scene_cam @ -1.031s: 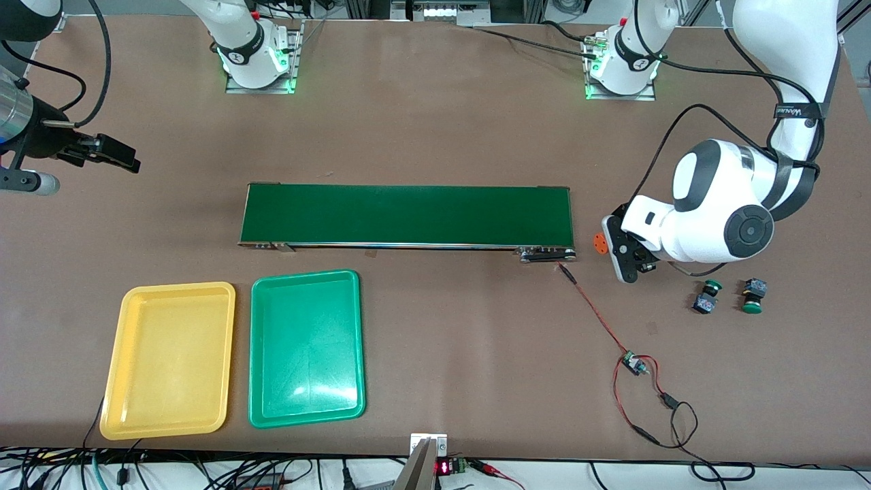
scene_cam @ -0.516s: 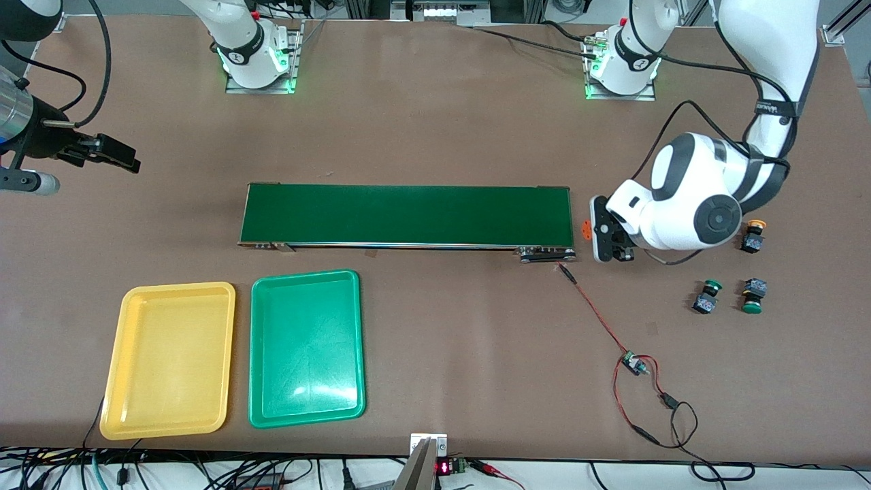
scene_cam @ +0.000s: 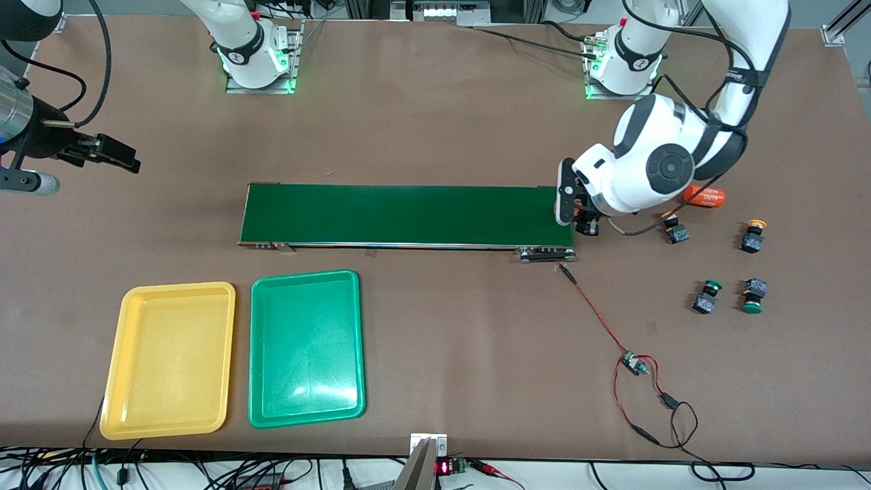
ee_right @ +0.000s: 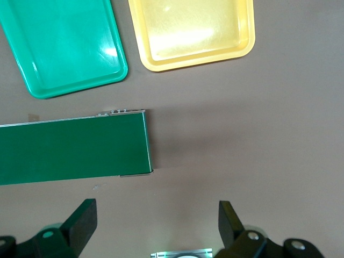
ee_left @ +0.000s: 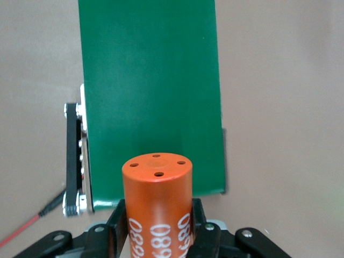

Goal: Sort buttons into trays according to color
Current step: 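Carry the battery onto the conveyor belt and open the left gripper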

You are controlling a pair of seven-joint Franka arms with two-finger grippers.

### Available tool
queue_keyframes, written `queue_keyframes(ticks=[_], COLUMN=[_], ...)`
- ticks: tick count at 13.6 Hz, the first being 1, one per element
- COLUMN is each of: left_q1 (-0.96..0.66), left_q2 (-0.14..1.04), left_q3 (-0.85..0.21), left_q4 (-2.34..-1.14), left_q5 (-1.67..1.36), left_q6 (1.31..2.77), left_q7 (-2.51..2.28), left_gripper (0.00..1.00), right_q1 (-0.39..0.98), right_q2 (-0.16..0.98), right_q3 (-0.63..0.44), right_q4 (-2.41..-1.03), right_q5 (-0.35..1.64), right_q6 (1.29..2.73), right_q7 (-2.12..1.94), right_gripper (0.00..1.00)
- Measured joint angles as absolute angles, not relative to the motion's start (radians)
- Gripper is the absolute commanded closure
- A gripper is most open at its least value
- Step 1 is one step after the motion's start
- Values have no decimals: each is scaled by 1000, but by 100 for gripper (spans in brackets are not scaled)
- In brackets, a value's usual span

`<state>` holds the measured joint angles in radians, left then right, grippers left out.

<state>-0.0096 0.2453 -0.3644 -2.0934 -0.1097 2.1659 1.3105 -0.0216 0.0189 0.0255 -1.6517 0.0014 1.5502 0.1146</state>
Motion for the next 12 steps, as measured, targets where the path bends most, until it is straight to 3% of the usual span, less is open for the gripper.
queue_keyframes(ticks=[10, 11, 12], left_q1=[-49, -62, -73], left_q2=[312, 312, 312], left_q3=[-382, -383, -384], left_q4=[-2157, -2157, -2157], left_q5=[-110, -110, -110], left_q6=[2370, 2371, 2371], left_q7=[1289, 1280, 1274], left_gripper=[100, 87, 29], right_q1=[-22, -22, -22], right_q2=[26, 26, 26], right_q3=[25, 25, 25], right_q4=[-1652, -1652, -1652], right_q5=[2, 2, 2], right_q6=[1551, 1551, 1551], right_q7=[115, 115, 115], right_gripper=[0, 0, 0])
